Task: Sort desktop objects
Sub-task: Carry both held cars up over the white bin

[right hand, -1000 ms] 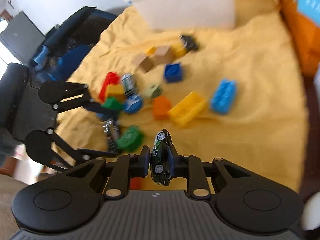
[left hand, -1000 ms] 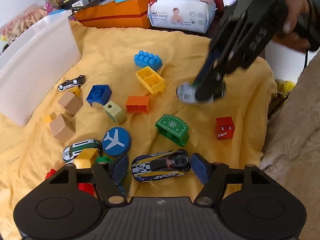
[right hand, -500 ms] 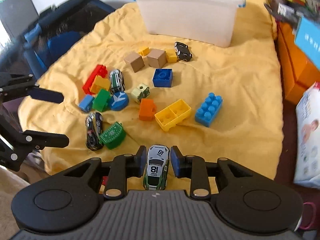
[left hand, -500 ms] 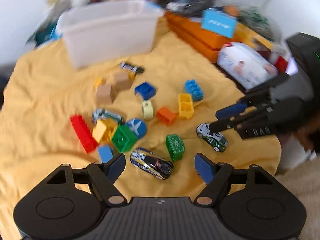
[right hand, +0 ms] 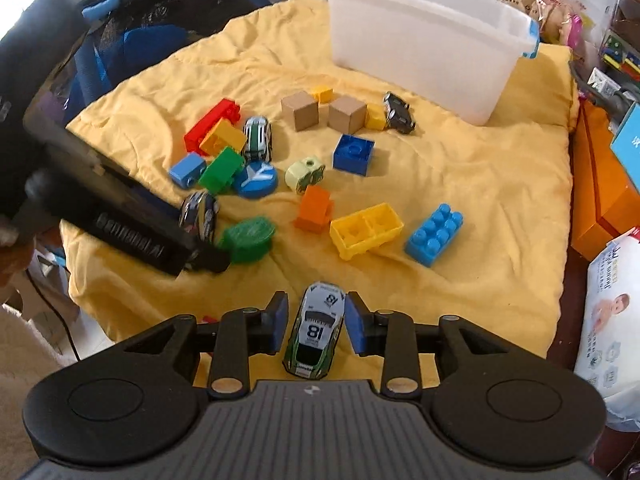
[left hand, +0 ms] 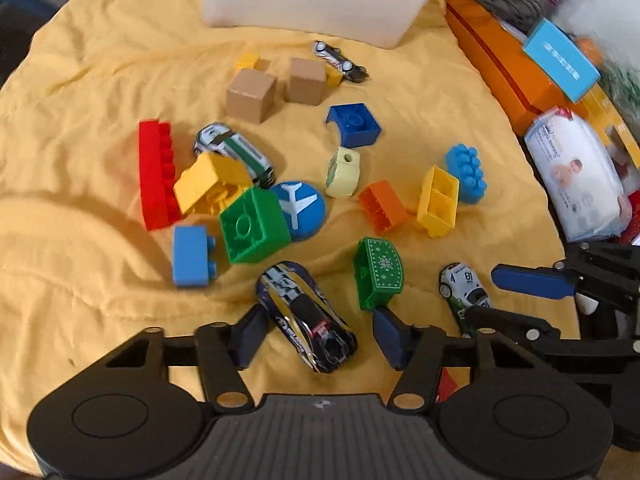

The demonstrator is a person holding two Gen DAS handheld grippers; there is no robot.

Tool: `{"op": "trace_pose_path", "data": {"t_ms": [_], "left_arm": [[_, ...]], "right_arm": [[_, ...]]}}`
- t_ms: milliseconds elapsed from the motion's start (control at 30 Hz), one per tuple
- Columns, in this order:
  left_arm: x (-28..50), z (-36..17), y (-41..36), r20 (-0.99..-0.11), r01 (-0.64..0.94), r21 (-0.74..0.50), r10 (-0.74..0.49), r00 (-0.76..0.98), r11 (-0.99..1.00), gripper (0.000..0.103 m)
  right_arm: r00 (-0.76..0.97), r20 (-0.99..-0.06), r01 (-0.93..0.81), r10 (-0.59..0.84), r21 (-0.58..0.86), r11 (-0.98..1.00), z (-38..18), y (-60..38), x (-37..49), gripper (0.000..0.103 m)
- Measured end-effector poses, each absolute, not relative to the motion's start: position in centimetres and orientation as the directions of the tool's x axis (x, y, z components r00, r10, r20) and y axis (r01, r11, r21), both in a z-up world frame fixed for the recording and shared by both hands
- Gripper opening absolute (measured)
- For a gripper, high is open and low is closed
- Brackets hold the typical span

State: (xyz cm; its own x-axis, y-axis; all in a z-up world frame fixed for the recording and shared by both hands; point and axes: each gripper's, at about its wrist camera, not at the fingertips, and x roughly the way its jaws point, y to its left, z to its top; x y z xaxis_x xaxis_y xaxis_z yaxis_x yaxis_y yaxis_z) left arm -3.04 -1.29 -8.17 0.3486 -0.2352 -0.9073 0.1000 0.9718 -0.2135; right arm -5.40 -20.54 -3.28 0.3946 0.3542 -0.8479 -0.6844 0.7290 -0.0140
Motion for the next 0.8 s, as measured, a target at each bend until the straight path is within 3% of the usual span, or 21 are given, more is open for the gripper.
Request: {"op": "trace_pose_path", "data": {"t_ms": [200, 333, 433, 500, 533, 800], "left_arm": [[-3.5, -7.8, 0.4, -0.925, 0.223, -0.167, -0.23, 0.301, 0.961, 0.047], [-3.3, -7.4, 1.8, -0.894, 0.164, -0.269, -0.309, 0.324, 0.949, 0.047], [-3.2, -7.7, 1.2, -0.897, 0.149, -0.25, -0.287, 0.335, 0.957, 0.048], [-3.3, -8.3, 0.8, -0.904, 0.146, -0.231, -0.268, 0.333, 0.962, 0.044], [-3.2, -8.3, 0.8, -0.908, 0.143, -0.22, -0.257, 0.332, 0.965, 0.035], [-3.0, -4.8, 1.8, -0.872, 0.249, -0.244, -0.324, 0.366, 0.937, 0.035]], "right_arm": [[0.363, -0.863, -0.689, 0.351, 0.004, 0.725, -4.3, -20.7, -5.9, 0.035], [0.363, -0.872, -0.665, 0.329, 0.005, 0.747, -4.7, -20.4, -5.6, 0.036], [0.364, -0.88, -0.649, 0.306, -0.004, 0.76, -4.9, -20.4, -5.5, 0.036], [0.351, -0.887, -0.648, 0.302, 0.003, 0.762, -5.3, -20.4, -5.3, 0.035], [0.349, -0.886, -0.651, 0.305, 0.005, 0.759, -5.5, -20.4, -5.3, 0.034], [0.378, -0.866, -0.637, 0.327, 0.013, 0.771, -3.6, -20.5, -4.9, 0.032]]}}
